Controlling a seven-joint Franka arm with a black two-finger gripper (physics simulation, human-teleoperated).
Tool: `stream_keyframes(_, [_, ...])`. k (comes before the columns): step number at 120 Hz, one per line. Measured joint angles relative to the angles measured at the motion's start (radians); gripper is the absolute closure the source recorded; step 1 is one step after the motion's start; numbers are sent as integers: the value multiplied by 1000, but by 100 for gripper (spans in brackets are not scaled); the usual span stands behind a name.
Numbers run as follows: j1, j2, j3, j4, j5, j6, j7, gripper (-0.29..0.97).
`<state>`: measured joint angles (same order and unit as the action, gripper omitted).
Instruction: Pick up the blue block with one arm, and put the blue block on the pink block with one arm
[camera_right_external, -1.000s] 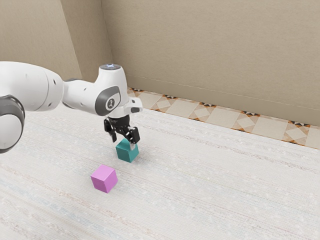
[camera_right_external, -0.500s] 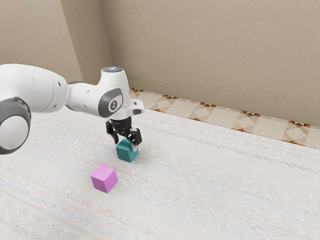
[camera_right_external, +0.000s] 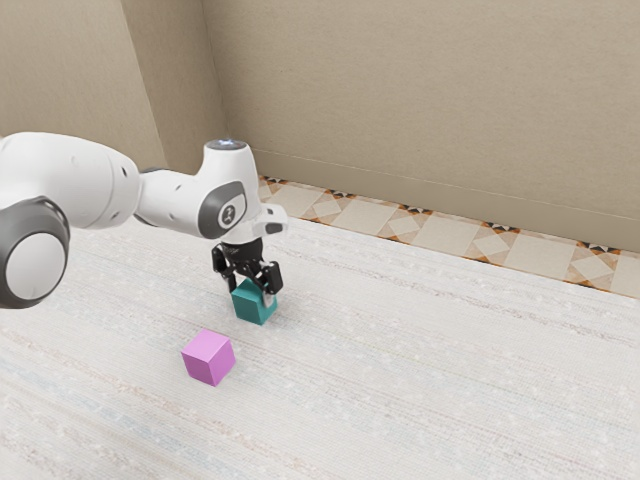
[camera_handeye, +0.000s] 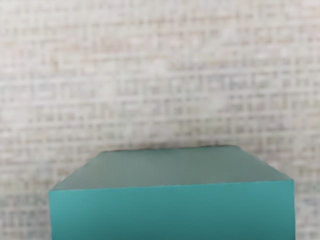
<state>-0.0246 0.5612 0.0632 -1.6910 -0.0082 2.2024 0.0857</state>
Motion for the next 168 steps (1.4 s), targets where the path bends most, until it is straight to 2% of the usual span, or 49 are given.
stream_keyframes(11, [0, 3, 0, 3, -3, 0, 0, 1])
stream_keyframes(74, [0, 3, 1, 3, -32, 1, -3, 26])
stream_keyframes(110, [3, -16, 1, 1, -37, -1, -7, 28])
stream_keyframes(124, [5, -94, -6, -40, -37, -12, -8, 29])
stream_keyframes(147, [6, -400, -26, -319, -36, -19, -13, 31])
stream_keyframes(168, [9, -493, -31, -447, -34, -19, -17, 32])
